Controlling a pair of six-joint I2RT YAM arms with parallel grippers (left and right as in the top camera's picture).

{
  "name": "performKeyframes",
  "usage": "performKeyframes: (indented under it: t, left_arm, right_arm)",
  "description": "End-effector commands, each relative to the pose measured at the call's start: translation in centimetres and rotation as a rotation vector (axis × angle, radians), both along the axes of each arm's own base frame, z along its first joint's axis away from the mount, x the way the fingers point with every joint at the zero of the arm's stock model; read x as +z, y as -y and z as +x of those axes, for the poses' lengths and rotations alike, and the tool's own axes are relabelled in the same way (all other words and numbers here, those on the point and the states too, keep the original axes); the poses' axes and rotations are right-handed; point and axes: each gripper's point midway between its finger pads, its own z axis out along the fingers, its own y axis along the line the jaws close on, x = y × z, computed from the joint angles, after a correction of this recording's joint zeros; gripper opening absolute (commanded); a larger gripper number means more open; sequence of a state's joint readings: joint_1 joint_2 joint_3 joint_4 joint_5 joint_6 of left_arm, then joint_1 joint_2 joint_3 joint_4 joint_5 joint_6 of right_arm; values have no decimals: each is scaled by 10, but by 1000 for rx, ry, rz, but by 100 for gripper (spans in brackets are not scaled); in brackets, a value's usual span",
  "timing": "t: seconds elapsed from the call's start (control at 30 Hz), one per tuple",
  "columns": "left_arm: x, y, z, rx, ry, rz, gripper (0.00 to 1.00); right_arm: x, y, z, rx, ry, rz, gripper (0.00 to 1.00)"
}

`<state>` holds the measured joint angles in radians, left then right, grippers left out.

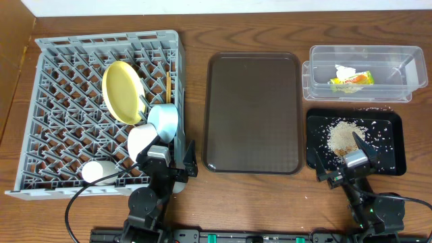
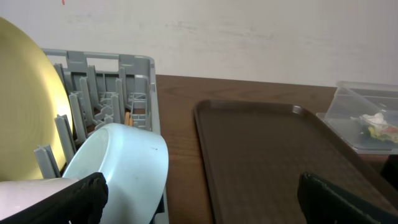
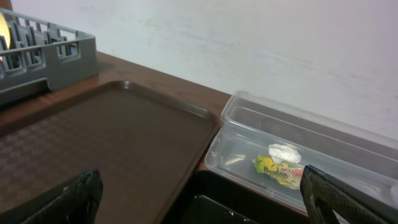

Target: Sort waste into correct bins and load items into the dishwasher

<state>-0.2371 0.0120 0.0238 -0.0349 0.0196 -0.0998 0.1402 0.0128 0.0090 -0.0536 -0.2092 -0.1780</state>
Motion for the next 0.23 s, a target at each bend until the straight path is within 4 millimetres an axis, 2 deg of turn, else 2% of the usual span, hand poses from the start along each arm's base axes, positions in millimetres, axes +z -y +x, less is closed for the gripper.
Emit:
performKeyframes:
  t: [0.0, 0.2]
  left_arm:
    - [-17, -4, 0, 16, -45, 26, 98]
    - [-17, -4, 0, 16, -45, 26, 98]
  right_arm:
    - [-1, 3, 1, -9, 2, -10, 99]
    - [-1, 3, 1, -9, 2, -10, 99]
